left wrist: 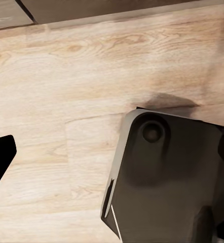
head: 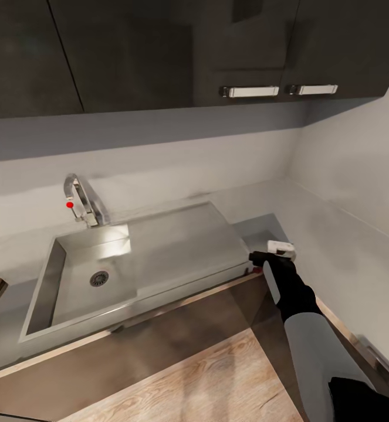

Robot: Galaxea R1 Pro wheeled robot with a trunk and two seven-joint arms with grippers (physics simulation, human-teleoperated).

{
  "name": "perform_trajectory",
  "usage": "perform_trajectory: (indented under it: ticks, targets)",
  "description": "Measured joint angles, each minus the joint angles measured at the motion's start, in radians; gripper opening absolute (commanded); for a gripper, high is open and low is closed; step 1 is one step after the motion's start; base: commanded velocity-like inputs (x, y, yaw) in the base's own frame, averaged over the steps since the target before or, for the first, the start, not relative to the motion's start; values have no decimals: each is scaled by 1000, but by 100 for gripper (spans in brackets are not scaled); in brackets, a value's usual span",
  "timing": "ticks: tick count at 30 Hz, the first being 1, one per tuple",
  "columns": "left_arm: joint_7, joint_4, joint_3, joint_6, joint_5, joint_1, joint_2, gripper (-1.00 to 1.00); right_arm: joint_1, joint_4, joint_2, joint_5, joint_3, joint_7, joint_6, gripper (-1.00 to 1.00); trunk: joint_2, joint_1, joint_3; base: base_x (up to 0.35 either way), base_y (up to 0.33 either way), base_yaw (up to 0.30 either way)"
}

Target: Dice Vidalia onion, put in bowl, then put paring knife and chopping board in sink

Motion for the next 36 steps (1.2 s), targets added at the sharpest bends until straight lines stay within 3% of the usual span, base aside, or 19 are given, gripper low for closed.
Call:
perform_trajectory:
  ticks: [36]
  targets:
    - [0,1,0,-2,-1,0,0,100,0,0,-2,1,-2,17,0,100,0,0,-55,0,-15,0]
